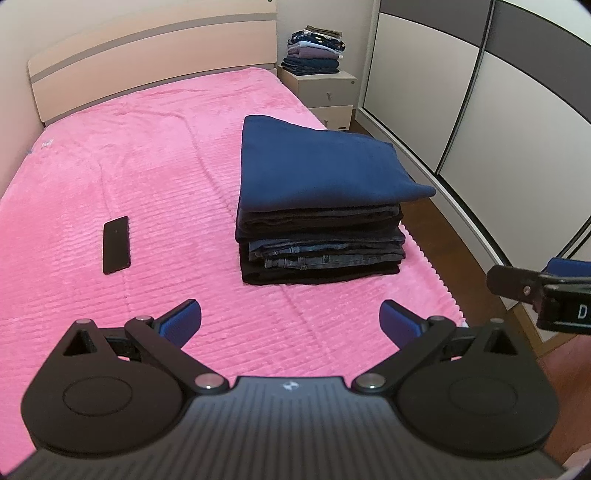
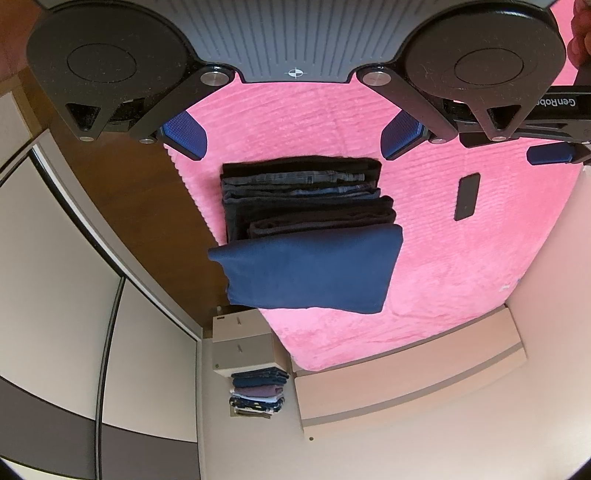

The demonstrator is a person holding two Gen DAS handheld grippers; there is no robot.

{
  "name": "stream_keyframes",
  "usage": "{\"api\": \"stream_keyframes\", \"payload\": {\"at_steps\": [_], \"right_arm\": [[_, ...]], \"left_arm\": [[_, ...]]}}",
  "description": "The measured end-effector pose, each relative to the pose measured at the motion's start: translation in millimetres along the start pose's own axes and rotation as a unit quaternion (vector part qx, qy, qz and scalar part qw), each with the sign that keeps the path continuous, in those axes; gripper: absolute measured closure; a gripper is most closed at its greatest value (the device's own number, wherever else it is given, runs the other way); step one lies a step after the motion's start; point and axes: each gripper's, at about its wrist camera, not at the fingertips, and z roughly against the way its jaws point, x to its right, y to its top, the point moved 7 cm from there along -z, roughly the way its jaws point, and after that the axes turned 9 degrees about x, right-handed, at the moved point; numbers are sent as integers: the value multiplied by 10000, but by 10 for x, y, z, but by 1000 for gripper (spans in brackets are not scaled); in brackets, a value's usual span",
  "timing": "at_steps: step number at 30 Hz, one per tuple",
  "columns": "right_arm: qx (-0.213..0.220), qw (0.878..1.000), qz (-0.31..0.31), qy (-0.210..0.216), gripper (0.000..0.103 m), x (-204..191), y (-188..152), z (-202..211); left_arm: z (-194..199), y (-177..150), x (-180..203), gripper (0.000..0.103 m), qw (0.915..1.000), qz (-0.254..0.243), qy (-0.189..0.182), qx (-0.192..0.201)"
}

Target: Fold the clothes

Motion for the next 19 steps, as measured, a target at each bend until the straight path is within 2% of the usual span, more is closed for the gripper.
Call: {"api": "stream_keyframes", "payload": {"at_steps": [11, 19], "right_arm": [[-37, 9999, 104, 38, 1, -96, -37, -7], [-29, 9998, 186, 43, 1, -117, -54, -12]], "left_arm": [[23, -35, -55, 1, 10000, -22, 80, 15], [53, -20, -42, 1, 9998, -46, 56, 164]]}}
